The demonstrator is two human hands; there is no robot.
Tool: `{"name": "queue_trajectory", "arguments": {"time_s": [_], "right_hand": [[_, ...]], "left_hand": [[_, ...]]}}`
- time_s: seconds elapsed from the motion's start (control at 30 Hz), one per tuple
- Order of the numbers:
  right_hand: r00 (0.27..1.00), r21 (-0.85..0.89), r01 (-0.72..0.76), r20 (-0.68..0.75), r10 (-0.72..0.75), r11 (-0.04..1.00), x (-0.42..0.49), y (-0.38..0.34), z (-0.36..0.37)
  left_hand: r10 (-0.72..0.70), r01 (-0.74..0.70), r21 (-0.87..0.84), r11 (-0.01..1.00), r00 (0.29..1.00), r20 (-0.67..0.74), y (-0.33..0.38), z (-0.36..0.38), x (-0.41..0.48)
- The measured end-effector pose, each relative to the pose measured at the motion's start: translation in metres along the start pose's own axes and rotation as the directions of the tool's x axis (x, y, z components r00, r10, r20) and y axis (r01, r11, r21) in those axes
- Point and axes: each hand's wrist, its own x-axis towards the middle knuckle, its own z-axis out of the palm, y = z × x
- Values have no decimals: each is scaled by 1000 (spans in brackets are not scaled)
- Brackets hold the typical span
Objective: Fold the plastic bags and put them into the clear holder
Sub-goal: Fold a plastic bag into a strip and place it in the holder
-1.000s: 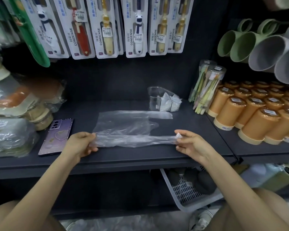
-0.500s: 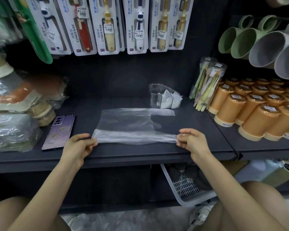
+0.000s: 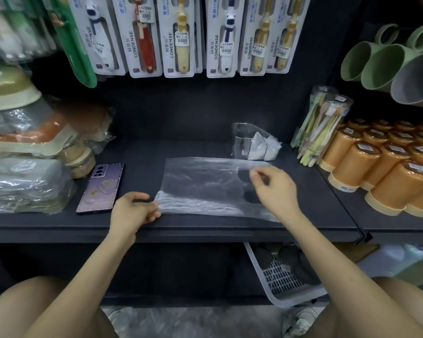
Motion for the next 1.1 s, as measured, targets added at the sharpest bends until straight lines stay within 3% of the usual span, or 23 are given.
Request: {"name": "queue_trajectory", "arguments": {"time_s": [0.13,0.33,0.47,0.7,0.77,0.83,0.9,1.0,1.1], "right_hand": [[902,16,288,330,-277,958,28,-55,60],[726,-110,443,626,-284,890,67,-92,145],[684,-286,478,714,-148,831,83,-86,172],[730,-331,458,670,-136,825,83,-77,184],[735,-325,472,658,-162,819,80,-78,180],[745,-306,487,635,-206,818,77,-78,173],[753,-240,505,592,-287,829,71,-78,162],[800,-85,475,457,-389,876,57,-70,130],[836,23,418,381,-394,908,31,-41,85]], "left_hand": [[40,-39,85,996,999,-11,-5,-2,0],[148,-150,235,960,989,26,-8,-3,-3],[221,-228,271,935,974,56,-9,-8,-10],[291,-299,402,866,953,81,-16,-20,-18],[446,-378,596,709,894,38,-14,-24,-12],[666,-506,729,462,740,92,-11,-25,-3],[764,-630,727,273,601,233,-12,-22,8],[691,-756,635,155,543,478,-11,-15,21],[566,-752,652,96,580,586,-18,-9,29]]}}
